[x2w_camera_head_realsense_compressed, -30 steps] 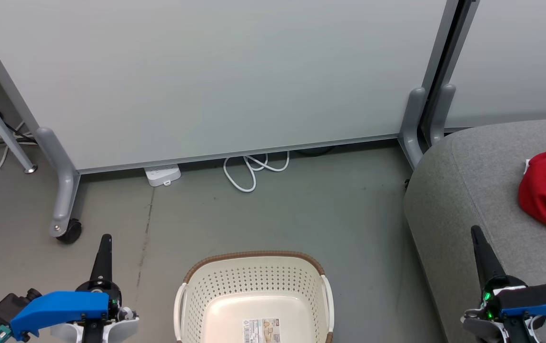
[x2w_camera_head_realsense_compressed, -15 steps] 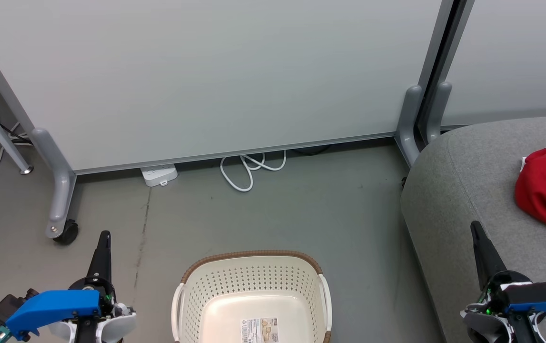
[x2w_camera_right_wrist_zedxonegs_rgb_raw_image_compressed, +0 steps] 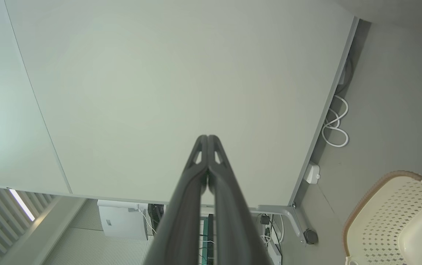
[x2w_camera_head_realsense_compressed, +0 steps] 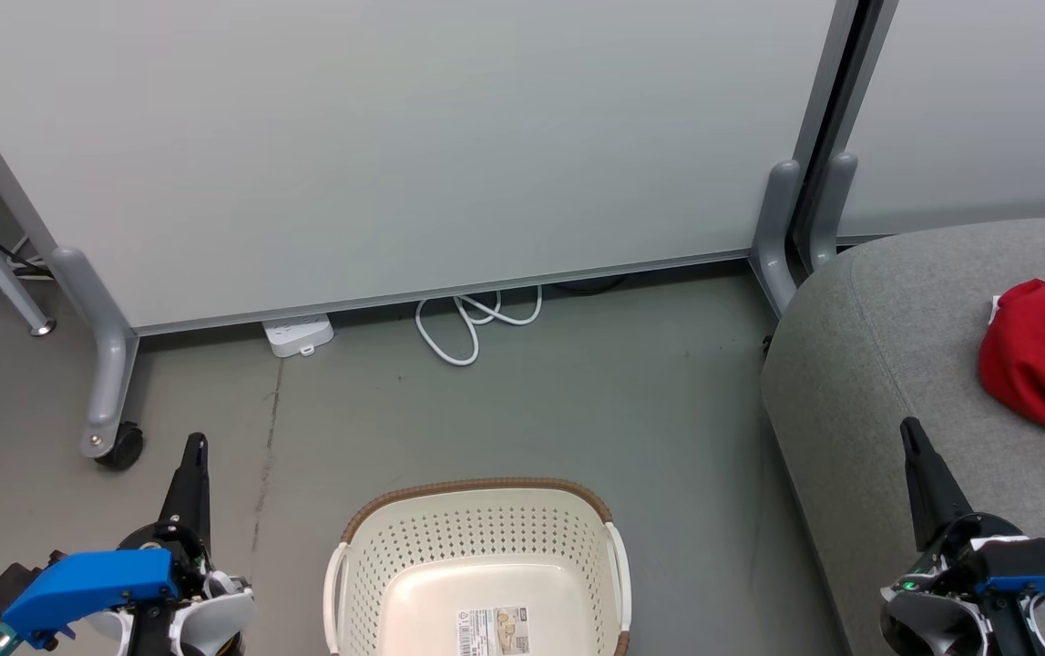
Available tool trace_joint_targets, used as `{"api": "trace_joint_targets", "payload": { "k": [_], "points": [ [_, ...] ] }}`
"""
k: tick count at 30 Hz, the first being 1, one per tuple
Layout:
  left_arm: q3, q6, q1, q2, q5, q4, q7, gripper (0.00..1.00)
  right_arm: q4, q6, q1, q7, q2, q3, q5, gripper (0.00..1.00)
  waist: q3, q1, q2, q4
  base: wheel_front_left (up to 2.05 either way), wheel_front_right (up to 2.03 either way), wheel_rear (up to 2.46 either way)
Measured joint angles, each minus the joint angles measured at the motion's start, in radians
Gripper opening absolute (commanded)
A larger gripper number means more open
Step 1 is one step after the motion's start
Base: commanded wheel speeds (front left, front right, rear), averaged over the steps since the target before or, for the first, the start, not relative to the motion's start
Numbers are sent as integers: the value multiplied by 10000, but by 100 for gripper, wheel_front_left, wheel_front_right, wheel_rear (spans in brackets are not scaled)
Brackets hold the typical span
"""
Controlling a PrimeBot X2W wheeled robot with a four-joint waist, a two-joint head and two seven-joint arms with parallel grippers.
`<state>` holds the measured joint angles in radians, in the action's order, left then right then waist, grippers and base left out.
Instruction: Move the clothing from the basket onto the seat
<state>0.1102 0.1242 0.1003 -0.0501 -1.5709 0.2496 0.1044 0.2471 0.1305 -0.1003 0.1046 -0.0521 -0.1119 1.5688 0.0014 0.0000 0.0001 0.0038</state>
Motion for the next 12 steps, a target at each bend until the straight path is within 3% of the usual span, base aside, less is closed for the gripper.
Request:
{"api": "trace_joint_targets", "payload": {
  "k": [12],
  "points": [
    [42, 46, 42, 0, -407, -6, 96, 0, -2, 0, -35, 92, 8, -25, 426, 0, 12, 0, 0, -39, 0, 0, 0]
  ]
}}
